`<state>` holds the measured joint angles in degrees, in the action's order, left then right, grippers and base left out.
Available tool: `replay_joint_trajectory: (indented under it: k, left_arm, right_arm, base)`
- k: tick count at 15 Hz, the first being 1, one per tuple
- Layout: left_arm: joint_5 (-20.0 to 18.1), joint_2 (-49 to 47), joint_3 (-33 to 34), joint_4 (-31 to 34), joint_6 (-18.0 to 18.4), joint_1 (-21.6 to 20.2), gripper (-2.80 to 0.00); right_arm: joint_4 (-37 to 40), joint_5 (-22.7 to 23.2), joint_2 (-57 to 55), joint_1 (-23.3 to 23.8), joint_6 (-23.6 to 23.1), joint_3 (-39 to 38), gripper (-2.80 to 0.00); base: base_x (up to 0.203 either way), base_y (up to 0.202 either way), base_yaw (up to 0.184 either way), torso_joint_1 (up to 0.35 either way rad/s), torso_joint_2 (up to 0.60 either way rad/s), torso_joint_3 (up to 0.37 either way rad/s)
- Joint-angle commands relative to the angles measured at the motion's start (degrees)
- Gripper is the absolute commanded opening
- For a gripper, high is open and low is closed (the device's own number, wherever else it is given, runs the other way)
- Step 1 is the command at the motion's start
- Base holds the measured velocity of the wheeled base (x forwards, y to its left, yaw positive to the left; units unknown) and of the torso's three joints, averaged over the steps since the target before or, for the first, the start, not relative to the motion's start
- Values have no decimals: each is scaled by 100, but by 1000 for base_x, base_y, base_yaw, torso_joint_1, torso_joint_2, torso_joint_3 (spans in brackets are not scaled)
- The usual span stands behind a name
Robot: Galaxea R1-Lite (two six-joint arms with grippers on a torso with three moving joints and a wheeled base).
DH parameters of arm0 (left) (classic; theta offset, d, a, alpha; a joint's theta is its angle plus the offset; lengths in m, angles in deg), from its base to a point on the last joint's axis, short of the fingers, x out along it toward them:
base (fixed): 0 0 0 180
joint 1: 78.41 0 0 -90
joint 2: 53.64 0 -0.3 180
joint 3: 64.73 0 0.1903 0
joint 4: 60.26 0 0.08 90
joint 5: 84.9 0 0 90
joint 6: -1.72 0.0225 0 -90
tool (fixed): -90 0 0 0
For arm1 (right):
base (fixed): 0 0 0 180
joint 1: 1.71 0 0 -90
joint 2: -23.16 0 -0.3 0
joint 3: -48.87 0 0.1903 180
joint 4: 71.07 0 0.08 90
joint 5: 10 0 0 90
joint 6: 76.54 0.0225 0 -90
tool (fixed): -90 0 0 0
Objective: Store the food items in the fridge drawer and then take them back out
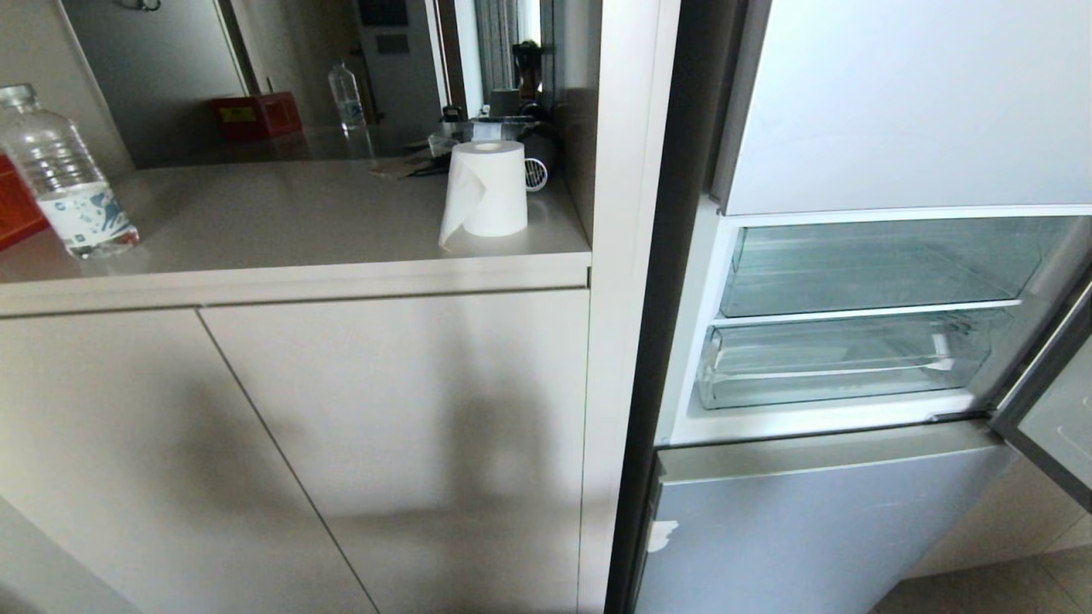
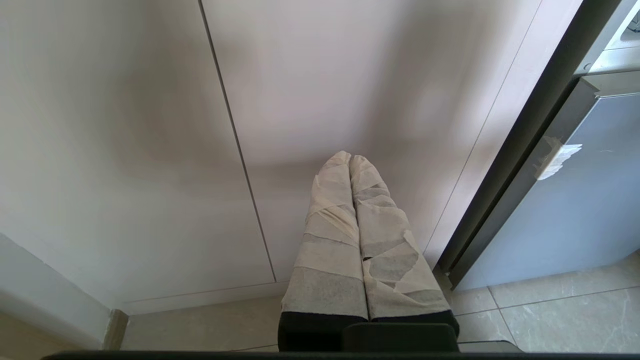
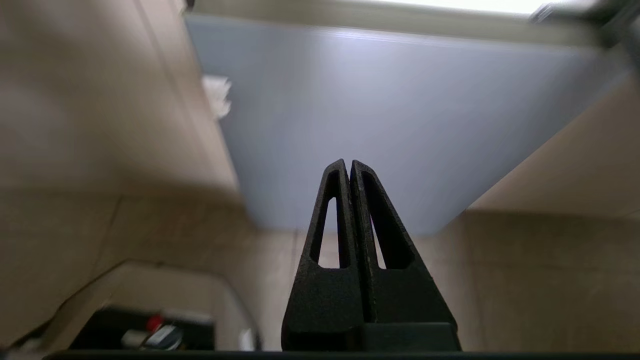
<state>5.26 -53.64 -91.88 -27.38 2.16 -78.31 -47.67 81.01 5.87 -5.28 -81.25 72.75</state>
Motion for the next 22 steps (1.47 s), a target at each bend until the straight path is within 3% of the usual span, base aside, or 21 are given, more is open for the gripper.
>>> replay_joint_trajectory:
  k: [1,4,12,22]
  left_arm:
    - [2,0,1,6,0,-1,-280]
    - [4,-8,1,6,-18,-1,-280]
    - [28,0,1,6,-26,-1,-280]
    - [28,0,1,6,-26,-1,-280]
  right_arm:
    - [12,52,681,220,-79,-60,-280]
    - [28,89,1757,308,-200,-58,-280]
    - [41,63,1729,349,-126,-60,-280]
    - [32,57,1729,349,-98,-60,-280]
  base:
    - [0,0,0,0,0,0]
    - [0,0,0,0,0,0]
    - [0,0,0,0,0,0]
    - [0,7,-167,2,3,1]
